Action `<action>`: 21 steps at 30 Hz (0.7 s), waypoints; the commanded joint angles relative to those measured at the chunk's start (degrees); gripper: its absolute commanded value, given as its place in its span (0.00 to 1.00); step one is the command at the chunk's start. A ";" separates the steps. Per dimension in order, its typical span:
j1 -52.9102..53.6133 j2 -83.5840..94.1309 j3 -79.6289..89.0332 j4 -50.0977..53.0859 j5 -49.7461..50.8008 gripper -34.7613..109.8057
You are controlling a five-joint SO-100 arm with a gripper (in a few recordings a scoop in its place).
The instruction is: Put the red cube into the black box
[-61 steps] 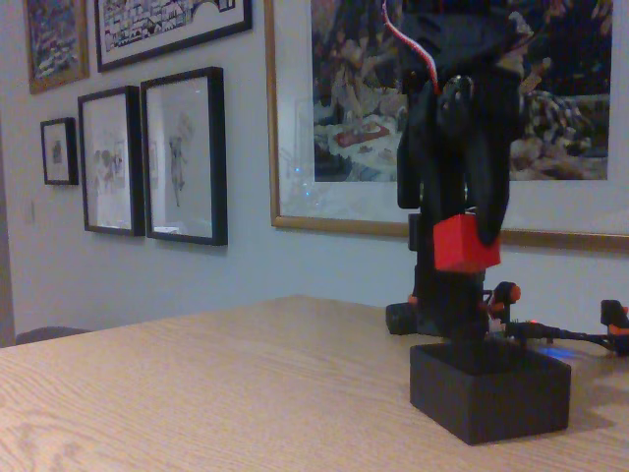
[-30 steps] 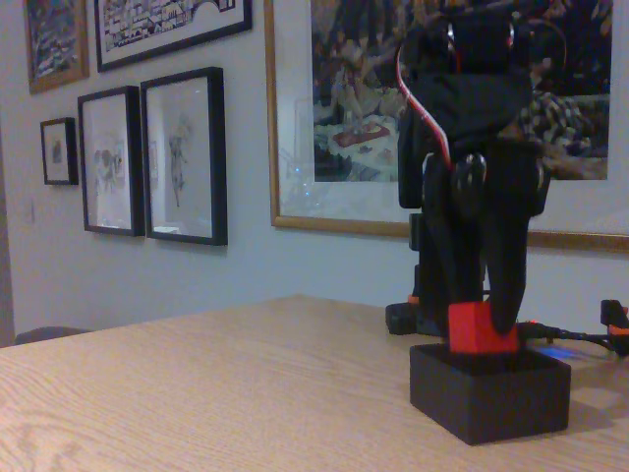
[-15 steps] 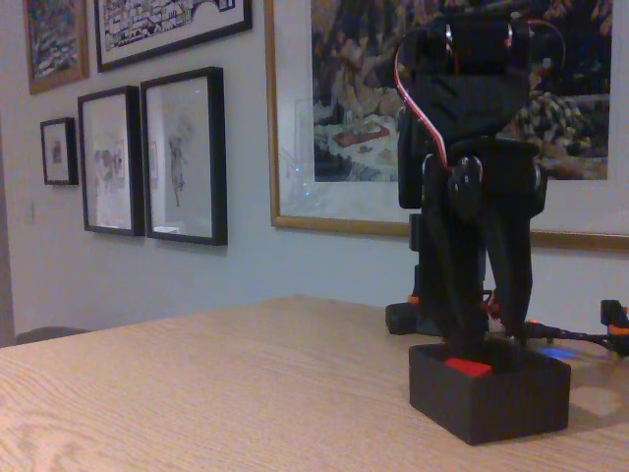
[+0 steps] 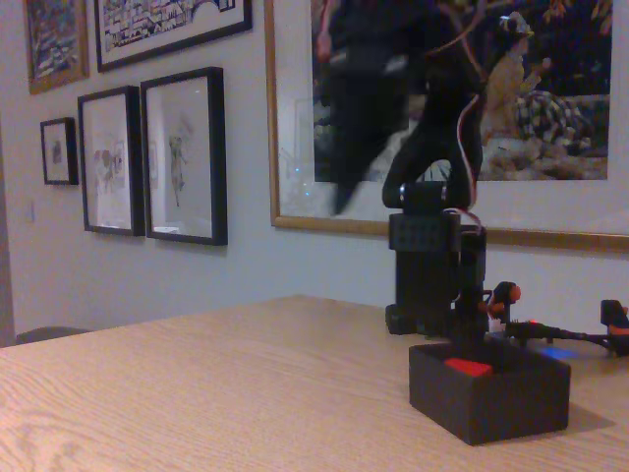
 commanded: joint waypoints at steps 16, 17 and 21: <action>-13.54 19.78 34.80 -16.35 -6.68 0.20; -13.54 21.80 35.68 -15.91 -7.12 0.20; -12.66 28.04 37.09 -12.13 -8.61 0.18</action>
